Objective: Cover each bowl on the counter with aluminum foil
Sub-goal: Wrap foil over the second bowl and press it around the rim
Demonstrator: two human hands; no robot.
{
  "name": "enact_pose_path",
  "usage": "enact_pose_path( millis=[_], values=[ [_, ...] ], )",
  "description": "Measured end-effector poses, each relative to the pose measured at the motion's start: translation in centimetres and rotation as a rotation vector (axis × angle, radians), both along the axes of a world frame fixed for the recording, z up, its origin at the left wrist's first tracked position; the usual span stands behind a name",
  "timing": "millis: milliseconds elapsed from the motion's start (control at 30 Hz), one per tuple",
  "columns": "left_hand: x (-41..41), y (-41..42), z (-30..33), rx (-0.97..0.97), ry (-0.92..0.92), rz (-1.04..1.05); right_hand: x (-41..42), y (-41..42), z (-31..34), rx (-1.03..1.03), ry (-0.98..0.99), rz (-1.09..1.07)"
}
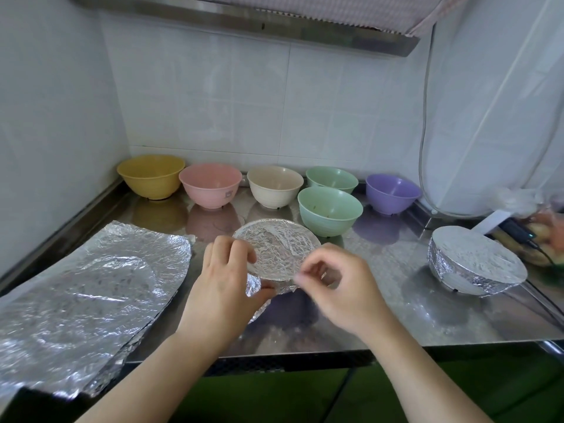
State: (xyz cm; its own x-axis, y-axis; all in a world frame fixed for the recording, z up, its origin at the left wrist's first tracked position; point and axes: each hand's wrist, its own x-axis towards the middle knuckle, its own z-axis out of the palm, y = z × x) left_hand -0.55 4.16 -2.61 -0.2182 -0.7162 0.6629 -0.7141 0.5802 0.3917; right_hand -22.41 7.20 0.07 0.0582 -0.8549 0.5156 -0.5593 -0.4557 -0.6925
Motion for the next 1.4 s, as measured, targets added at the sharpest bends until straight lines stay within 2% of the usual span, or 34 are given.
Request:
enact_pose_path(
  millis=[67,100,233,400,567,967,1067,1400],
  values=[
    [0.3,-0.2,-0.3,0.05,0.053,0.004,-1.1,-0.7,0.3,0.027,-0.222,-0.078],
    [0.3,-0.3,-0.3,0.071,0.071,0.011,-1.6,-1.2,0.2,0.053,-0.259,-0.106],
    [-0.5,0.1,0.3,0.072,0.081,-0.055,-1.4,-2.0,-0.9,0.163,-0.179,-0.058],
    [-1.9,0.3,0.5,0.03,0.061,-0.082,-1.0,-1.3,-1.6,0.08,-0.184,-0.031],
    [-1.5,-0.3,-0.1,0.008,0.076,-0.103,-0.6,-1.1,-1.4,-0.005,-0.063,0.002],
    [-1.3,-1.4,0.5,0.027,0.055,-0.162,0.8,-1.2,-1.5,-0.208,0.365,-0.12],
    [-1.2,-1.4,0.5,0.046,0.05,-0.167,0.1,-1.2,-1.2,-0.168,0.375,-0.08],
    [-0.6,-1.8,1.1,0.118,0.044,-0.202,0.4,-1.3,-1.9,-0.209,0.421,-0.153]
  ],
)
